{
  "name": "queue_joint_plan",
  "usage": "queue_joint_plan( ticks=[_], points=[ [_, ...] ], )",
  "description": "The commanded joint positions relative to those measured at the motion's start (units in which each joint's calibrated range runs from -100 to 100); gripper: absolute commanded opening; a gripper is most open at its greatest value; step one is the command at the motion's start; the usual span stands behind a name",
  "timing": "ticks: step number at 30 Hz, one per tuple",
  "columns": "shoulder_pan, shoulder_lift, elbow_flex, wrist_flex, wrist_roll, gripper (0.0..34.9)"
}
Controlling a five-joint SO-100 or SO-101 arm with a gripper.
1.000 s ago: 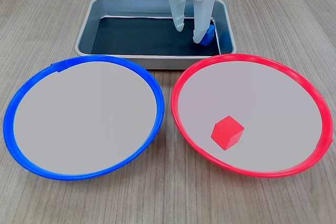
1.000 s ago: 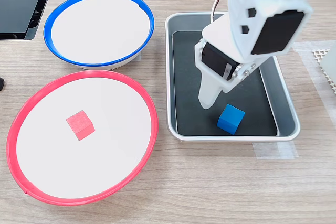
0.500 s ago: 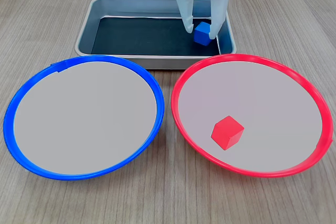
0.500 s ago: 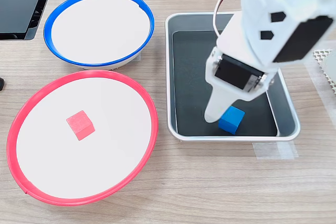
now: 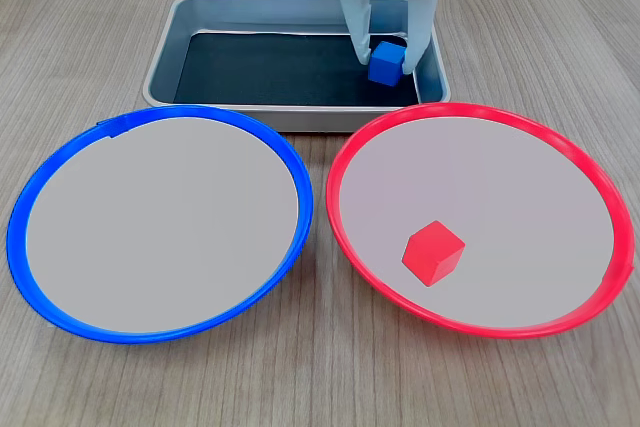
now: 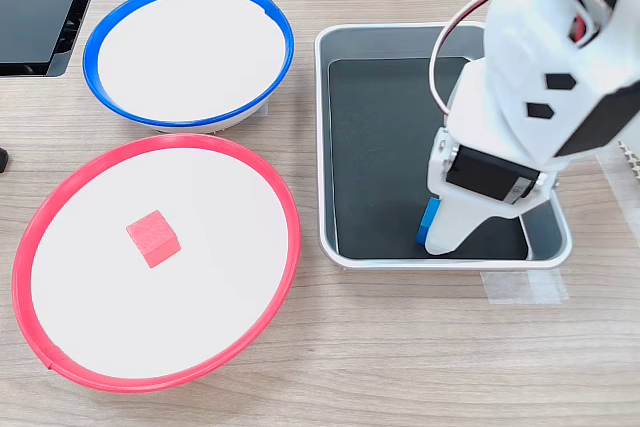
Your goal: Move two blocks from tray to matching dishes
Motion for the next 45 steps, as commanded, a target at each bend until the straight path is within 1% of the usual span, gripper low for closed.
queue_joint_plan(
  ticks=[1,2,5,6,8,9,11,13,14,16,17,18,21,22,23,24,25,26,27,28,29,30,33,35,36,37,40,42,43,45],
  points=[
    [-1.1,-1.6,0.5,-0.6,0.7,3.7],
    [-0.8,-1.6,-0.1,-0.2,0.6,0.3],
    [2.6,-2.5,-5.2,3.5,1.2,0.1],
    [5.4,-3.4,-9.9,6.2,1.5,0.1],
    [9.1,-4.6,-15.4,7.3,1.2,0.1],
    [11.2,-5.0,-18.0,6.3,0.5,0.1],
    [19.6,-2.9,-25.0,-3.9,-2.8,0.1],
    [21.5,-0.8,-26.4,-6.5,-3.2,0.1],
    [23.8,2.9,-28.0,-8.4,-3.0,0.1],
    [25.3,6.7,-29.1,-9.9,-2.4,0.1],
    [26.5,10.5,-30.3,-11.8,-2.3,0.1],
    [27.4,14.2,-30.6,-15.5,-2.1,0.1],
    [27.7,18.5,-29.9,-21.1,-1.0,0.1],
    [27.7,19.7,-28.7,-24.2,-0.3,0.5],
    [27.7,20.2,-28.1,-25.6,0.0,2.9],
    [27.7,20.6,-27.3,-27.1,0.2,6.4],
    [27.7,20.8,-26.7,-28.3,0.2,11.2],
    [27.7,20.8,-26.2,-29.0,0.2,19.3],
    [27.6,20.2,-25.6,-29.6,0.2,23.1],
    [27.3,19.1,-25.0,-29.6,-0.1,24.3],
    [27.0,17.2,-23.9,-30.0,-0.6,24.4],
    [26.7,14.4,-22.2,-31.3,-1.7,23.0],
    [25.1,5.2,-16.7,-34.2,-5.2,8.7],
    [23.9,-3.2,-10.9,-37.1,-8.6,0.3],
    [23.3,-7.9,-7.3,-38.4,-10.6,0.3],
    [22.7,-14.7,-2.0,-40.8,-14.2,0.2],
    [20.5,-32.1,12.7,-43.3,-21.8,0.1],
    [18.3,-46.6,23.6,-40.5,-25.6,0.1],
    [16.9,-57.7,30.8,-36.0,-26.9,0.1],
    [16.2,-67.3,35.7,-29.8,-27.8,0.1]
  ],
)
